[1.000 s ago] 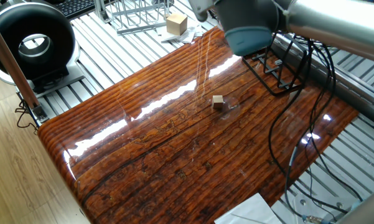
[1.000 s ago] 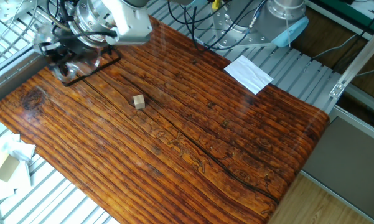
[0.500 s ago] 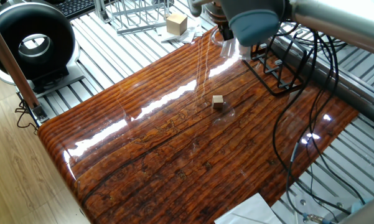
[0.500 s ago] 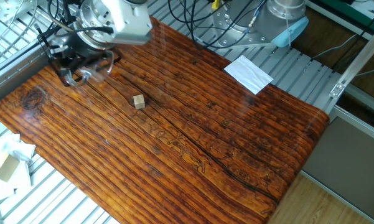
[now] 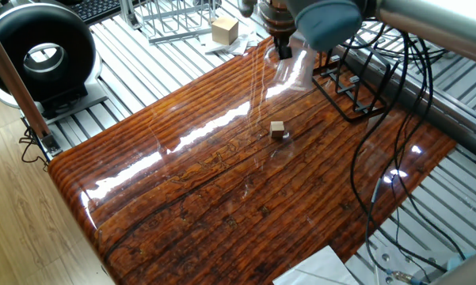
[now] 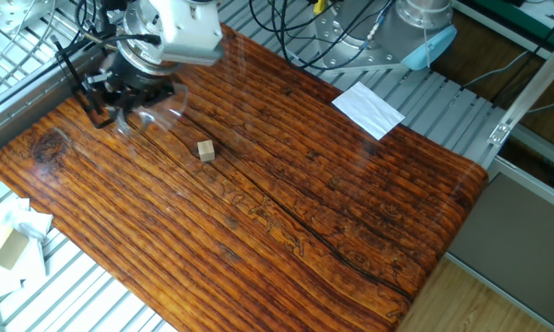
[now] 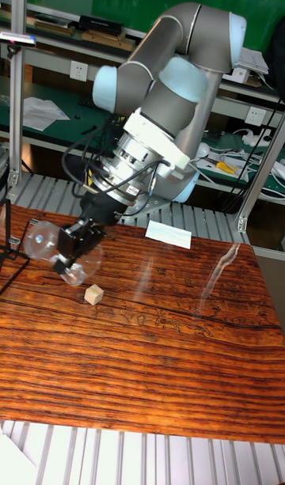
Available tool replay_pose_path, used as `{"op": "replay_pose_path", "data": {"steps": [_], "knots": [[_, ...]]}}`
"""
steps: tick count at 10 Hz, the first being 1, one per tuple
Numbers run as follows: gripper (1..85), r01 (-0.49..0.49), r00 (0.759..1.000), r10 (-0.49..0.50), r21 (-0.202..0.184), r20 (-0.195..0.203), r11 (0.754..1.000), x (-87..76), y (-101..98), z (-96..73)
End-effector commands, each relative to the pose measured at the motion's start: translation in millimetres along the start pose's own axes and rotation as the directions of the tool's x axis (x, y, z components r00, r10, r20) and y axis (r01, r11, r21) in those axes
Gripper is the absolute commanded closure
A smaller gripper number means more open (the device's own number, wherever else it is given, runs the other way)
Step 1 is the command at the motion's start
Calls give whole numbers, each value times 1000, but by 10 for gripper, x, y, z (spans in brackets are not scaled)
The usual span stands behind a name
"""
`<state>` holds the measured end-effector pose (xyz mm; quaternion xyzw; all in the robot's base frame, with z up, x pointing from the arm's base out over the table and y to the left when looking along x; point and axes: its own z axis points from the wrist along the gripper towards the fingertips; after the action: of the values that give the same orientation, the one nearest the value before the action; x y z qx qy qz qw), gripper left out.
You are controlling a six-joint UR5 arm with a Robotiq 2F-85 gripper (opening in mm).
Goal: Take the cup off the cup rack
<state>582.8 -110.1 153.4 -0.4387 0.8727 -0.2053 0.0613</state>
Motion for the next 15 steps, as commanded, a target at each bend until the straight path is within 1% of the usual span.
{"op": "replay_pose_path", "data": {"steps": [1, 3, 4, 5, 7, 8, 9, 10, 12, 15], "knots": [[843, -160, 979, 179, -179, 96, 971, -288, 371, -70], [843, -230, 953, 273, -271, 132, 935, -477, 545, -138], [843, -252, 940, 308, -309, 147, 917, -561, 607, -171], [843, -279, 923, 352, -355, 158, 892, -654, 685, -218], [843, -320, 888, 425, -429, 174, 845, -817, 790, -302], [843, -334, 874, 452, -455, 179, 826, -879, 817, -328], [843, -350, 851, 492, -498, 186, 793, -977, 866, -378], [843, -365, 815, 547, -565, 190, 740, -1119, 932, -459], [843, -376, 767, 614, -645, 186, 665, -1303, 998, -568], [843, -371, 731, 657, -699, 185, 611, -1462, 1016, -594]]}}
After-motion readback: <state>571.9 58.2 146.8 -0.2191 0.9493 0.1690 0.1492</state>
